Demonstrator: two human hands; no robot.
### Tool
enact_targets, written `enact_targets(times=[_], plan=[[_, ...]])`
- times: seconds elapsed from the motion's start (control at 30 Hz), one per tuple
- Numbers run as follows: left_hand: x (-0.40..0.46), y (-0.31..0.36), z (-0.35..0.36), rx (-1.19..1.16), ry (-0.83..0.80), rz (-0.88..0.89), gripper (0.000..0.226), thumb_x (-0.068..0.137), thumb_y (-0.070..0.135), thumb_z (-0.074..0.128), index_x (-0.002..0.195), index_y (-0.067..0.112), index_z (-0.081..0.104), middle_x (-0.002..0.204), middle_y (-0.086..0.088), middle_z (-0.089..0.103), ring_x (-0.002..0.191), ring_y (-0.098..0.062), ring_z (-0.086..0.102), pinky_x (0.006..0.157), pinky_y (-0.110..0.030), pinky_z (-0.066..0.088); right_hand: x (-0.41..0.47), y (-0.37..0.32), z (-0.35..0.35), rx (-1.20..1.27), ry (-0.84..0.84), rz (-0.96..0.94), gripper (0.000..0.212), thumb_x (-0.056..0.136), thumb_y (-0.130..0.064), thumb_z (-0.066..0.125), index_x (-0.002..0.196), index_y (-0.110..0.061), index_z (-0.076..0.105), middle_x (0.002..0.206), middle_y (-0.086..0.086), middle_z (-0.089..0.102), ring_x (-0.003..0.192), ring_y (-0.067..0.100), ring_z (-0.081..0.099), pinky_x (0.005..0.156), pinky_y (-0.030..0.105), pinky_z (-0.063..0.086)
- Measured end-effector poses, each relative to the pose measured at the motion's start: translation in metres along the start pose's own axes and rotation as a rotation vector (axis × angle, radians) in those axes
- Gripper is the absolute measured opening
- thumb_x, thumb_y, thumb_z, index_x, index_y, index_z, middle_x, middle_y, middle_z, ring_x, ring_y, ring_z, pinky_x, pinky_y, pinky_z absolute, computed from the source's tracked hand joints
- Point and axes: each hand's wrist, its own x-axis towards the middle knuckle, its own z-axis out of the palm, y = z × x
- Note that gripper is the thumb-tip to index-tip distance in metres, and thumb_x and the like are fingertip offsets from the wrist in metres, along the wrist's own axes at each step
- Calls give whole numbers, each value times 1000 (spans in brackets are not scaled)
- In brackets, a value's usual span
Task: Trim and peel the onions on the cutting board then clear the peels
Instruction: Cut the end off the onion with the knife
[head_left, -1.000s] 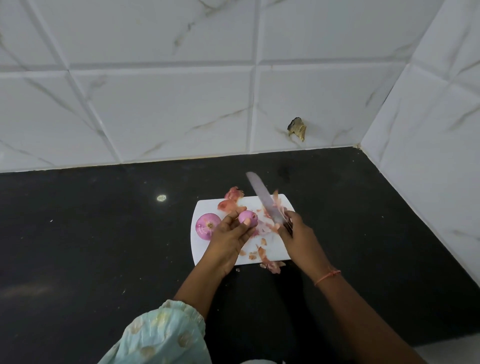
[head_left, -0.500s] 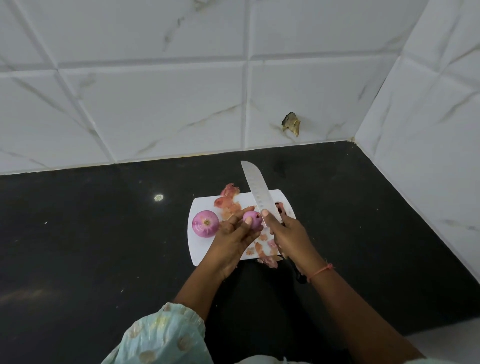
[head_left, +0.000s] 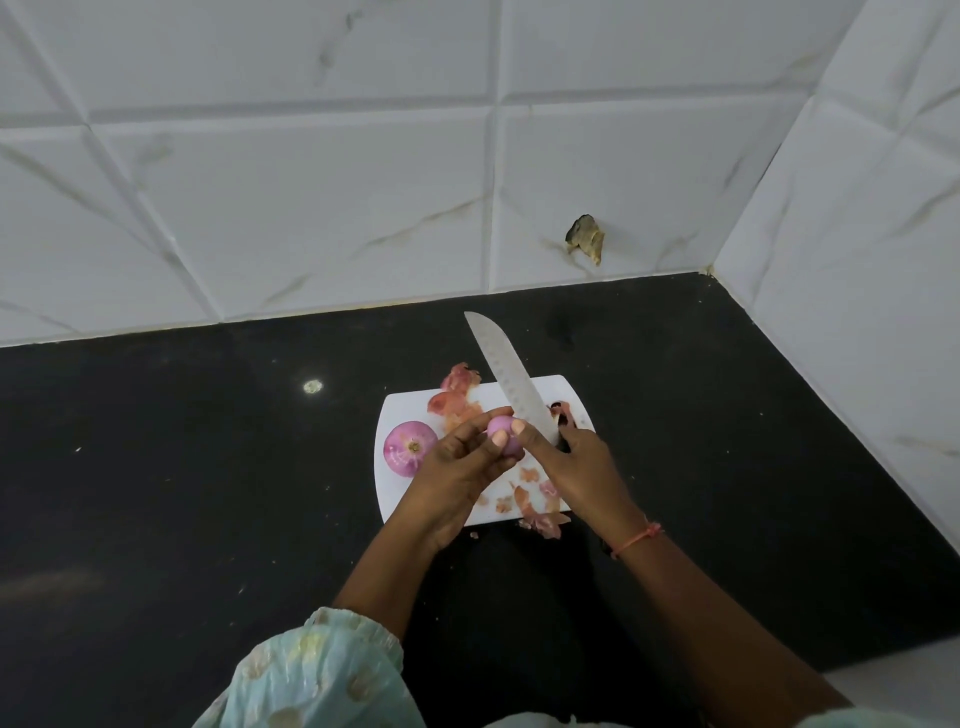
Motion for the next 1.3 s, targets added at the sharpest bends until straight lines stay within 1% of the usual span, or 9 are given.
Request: enact_targets(times=[0.2, 0.27, 0.37, 0.53, 0.63, 0.8, 1.0, 1.17, 1.3], plan=[[1, -5, -6, -13, 18, -1, 43, 80, 19, 71, 120, 3, 68, 115, -14, 74, 102, -24, 73, 85, -27, 59, 6, 1, 0, -100, -13, -33, 85, 62, -92, 45, 89, -16, 71, 83, 3, 71, 75, 13, 69, 73, 41, 59], [2, -2, -8, 22, 18, 12, 42, 79, 18, 71, 118, 4, 68, 111, -13, 75, 100, -22, 73, 83, -26, 59, 7, -1, 1, -31, -76, -12, 73, 71, -83, 53, 98, -18, 72, 94, 4, 71, 79, 9, 67, 70, 25, 55], [3, -3, -10, -9, 4, 19, 40, 79, 17, 70, 117, 4, 68, 109, -13, 75, 97, -22, 74, 81, -25, 60, 6, -5, 3, 69, -123, 20, 36, 90, -51, 59, 96, -17, 69, 61, -17, 64, 60, -6, 60, 53, 5, 40], [1, -7, -3, 142, 139, 86, 36, 88, 21, 71, 121, 7, 69, 115, -14, 74, 106, -27, 72, 92, -35, 59, 9, 2, 12, 152, -79, 102, 41, 88, -54, 58, 75, -16, 65, 53, -1, 55, 54, 4, 55, 52, 16, 44], [7, -9, -5, 136, 289, 76, 23, 98, 16, 63, 117, 3, 69, 111, -19, 74, 100, -30, 73, 82, -34, 61, 5, 5, 20, 193, -98, 100, 41, 88, -52, 59, 69, -15, 62, 41, -11, 47, 44, 0, 48, 48, 14, 38], [-4, -16, 14, -55, 206, 2, 31, 107, 27, 47, 125, 10, 66, 114, -10, 75, 102, -22, 73, 79, -32, 60, 9, 2, 21, 243, -112, 164, 48, 87, -60, 56, 102, -16, 69, 71, -9, 68, 69, 6, 65, 59, 15, 46], [-3, -15, 20, 74, 46, 102, 41, 94, 38, 56, 133, 26, 59, 126, -1, 70, 112, -19, 68, 96, -31, 55, 16, -1, 12, 338, -73, 279, 98, 77, -69, 62, 144, -3, 37, 52, -13, 48, 32, 0, 46, 35, 11, 32], [-1, -21, 17, 287, 1, 151, 48, 101, 53, 39, 123, 20, 65, 85, 3, 63, 73, -7, 53, 70, -22, 47, 15, -3, 12, 378, -76, 271, 53, 90, -52, 60, 117, -8, 47, 39, -10, 42, 30, 2, 36, 33, 17, 29], [0, -18, 21, 351, 61, 108, 50, 105, 54, 28, 115, 23, 65, 67, 5, 49, 60, -5, 43, 60, -21, 40, 10, -2, 15, 311, -47, 164, 45, 88, -53, 61, 87, -8, 64, 44, -12, 43, 33, 1, 40, 41, 16, 32]])
